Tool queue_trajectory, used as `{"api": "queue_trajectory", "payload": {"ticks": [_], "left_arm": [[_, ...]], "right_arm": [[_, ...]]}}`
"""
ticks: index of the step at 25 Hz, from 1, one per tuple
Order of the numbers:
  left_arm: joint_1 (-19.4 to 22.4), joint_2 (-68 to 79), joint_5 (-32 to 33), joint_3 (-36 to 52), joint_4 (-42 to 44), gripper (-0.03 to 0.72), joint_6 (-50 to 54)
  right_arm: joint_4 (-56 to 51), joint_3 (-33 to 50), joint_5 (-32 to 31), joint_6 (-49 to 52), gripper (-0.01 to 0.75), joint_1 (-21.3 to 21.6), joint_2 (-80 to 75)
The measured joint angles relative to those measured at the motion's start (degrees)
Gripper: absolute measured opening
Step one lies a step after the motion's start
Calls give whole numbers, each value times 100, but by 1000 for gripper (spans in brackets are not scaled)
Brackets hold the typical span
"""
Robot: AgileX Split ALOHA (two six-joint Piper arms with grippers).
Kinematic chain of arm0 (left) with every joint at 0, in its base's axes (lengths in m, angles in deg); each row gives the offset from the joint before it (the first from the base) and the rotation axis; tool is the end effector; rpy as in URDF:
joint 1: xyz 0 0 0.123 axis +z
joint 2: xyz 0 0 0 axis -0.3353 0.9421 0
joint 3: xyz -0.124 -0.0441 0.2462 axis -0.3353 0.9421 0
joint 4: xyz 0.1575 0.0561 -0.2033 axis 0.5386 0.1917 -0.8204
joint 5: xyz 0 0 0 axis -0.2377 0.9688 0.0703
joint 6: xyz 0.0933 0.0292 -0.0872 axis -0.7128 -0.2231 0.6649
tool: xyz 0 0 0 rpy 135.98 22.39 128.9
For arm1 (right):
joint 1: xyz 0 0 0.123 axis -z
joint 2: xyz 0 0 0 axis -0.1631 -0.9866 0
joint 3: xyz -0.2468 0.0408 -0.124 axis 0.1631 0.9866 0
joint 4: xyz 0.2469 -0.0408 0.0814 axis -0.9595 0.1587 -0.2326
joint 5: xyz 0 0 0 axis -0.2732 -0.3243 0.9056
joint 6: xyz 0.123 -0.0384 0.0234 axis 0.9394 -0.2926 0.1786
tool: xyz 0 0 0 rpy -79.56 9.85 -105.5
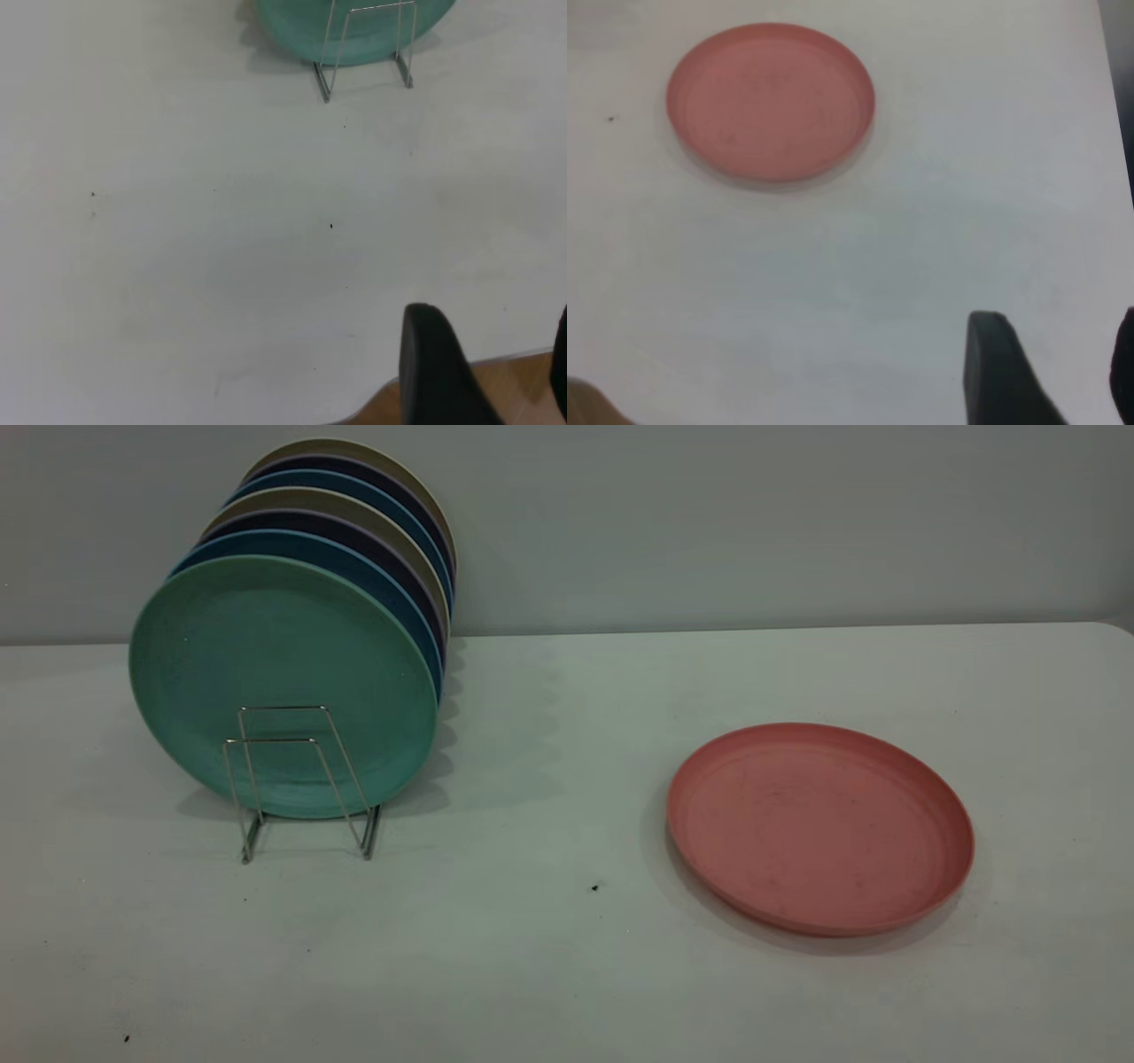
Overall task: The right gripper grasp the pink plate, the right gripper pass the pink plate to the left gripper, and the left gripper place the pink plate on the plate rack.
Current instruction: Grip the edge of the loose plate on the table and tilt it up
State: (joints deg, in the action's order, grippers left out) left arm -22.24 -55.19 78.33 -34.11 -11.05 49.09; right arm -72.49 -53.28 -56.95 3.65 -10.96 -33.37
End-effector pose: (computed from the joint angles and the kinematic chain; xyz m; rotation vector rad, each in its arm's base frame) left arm 0.0401 -0.0101 0.2536 0.1441 2.0990 -0.0610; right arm 0.0412 0.0091 0.2497 -0.2084 2.1162 0.0018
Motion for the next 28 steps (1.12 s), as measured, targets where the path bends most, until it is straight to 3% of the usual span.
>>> {"api": "queue_trajectory", "payload": {"ticks": [28], "left_arm": [[0, 0, 0, 0, 122, 350, -29]], "right_arm": [[0, 0, 0, 0, 313, 0, 0]]}}
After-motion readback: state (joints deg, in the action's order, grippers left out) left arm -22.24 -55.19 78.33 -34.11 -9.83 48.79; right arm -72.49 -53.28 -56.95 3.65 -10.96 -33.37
